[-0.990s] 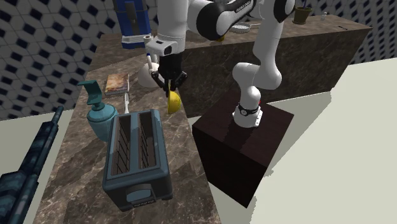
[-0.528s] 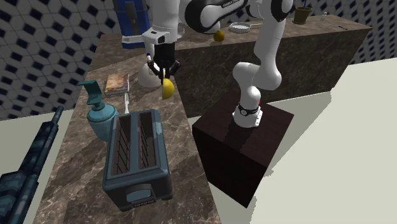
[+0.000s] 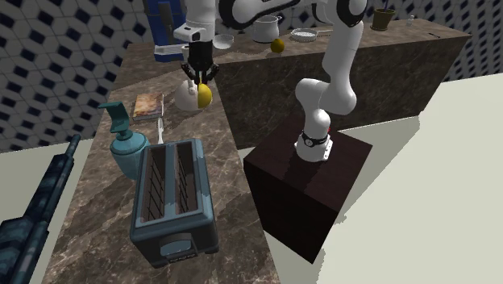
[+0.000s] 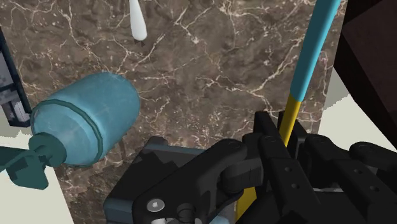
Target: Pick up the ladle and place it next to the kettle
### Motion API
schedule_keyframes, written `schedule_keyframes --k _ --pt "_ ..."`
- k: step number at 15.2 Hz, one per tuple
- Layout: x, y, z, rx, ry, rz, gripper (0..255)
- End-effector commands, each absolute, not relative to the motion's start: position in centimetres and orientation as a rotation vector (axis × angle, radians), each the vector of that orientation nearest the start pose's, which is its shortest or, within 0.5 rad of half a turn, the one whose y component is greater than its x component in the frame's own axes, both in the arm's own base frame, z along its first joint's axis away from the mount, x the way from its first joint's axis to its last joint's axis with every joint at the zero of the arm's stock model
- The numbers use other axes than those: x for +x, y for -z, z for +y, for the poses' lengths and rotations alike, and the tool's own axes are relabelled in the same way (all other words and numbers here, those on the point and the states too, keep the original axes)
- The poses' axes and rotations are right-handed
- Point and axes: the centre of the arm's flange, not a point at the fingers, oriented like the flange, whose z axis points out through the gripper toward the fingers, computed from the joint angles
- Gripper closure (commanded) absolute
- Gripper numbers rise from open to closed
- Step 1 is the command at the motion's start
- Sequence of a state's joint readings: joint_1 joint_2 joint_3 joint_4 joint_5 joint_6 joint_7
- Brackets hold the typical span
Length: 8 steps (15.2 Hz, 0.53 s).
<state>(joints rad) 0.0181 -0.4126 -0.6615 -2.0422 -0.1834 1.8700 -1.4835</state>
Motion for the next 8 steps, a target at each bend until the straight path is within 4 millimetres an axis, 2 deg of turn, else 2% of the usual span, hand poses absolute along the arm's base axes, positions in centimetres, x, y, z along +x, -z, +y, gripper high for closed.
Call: schedule_keyframes --k 1,2,8 --pt "33.1 -58.4 -35.4 -2.915 0.231 -1.414 255" --pt "32.2 -58.4 -36.8 -2.915 0.231 -1.414 255" --pt "32.2 -55.2 -36.8 -2.915 0.231 -1.414 255"
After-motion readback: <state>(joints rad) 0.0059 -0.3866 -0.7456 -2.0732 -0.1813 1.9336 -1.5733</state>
